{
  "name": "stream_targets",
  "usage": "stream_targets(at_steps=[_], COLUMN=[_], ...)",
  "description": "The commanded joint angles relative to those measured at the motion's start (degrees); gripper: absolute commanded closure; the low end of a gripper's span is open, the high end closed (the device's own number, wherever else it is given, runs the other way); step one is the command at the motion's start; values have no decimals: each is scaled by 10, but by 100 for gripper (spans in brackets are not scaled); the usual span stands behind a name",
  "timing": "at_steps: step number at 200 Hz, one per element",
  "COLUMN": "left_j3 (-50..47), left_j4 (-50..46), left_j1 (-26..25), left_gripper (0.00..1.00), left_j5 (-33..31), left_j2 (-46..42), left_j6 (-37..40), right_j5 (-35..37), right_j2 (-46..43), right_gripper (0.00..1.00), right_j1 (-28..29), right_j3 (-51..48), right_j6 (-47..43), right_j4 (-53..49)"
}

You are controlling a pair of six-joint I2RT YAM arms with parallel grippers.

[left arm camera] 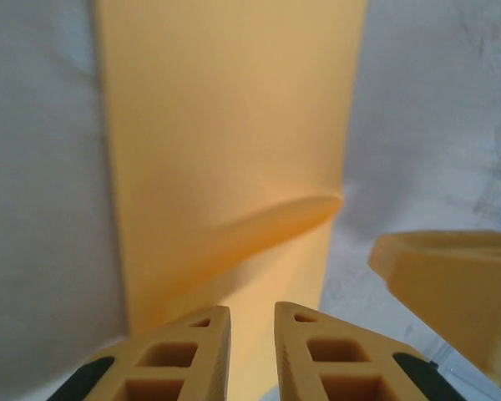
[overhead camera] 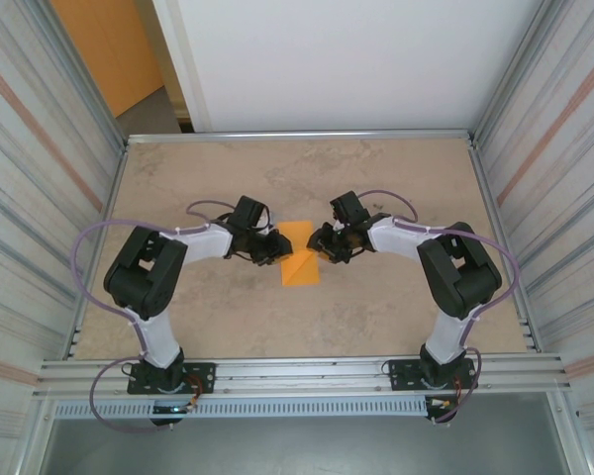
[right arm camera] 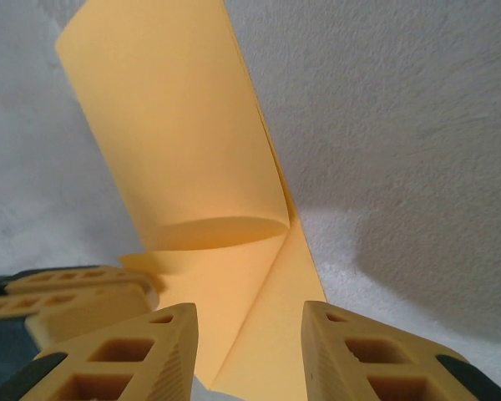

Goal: Fold a paper plane with a square sheet of paper (pick it up from the middle)
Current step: Fold the triangle a second time at the center of the table.

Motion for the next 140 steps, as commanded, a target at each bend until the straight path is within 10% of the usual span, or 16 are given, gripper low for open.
stream_targets(at_steps=[1, 140], left_j3=[-6, -21], left_j4=[20, -5], left_j1=[15, 18], left_gripper=[78, 83], left_j5=[3, -15], left_j2=[10, 31], left_j6=[-10, -20], right_j5=[-1, -23], right_j2=[19, 65], right_gripper=[63, 66], right_j1=[8, 17], right_j3=[11, 36], right_j6=[22, 33], right_j4=[17, 20])
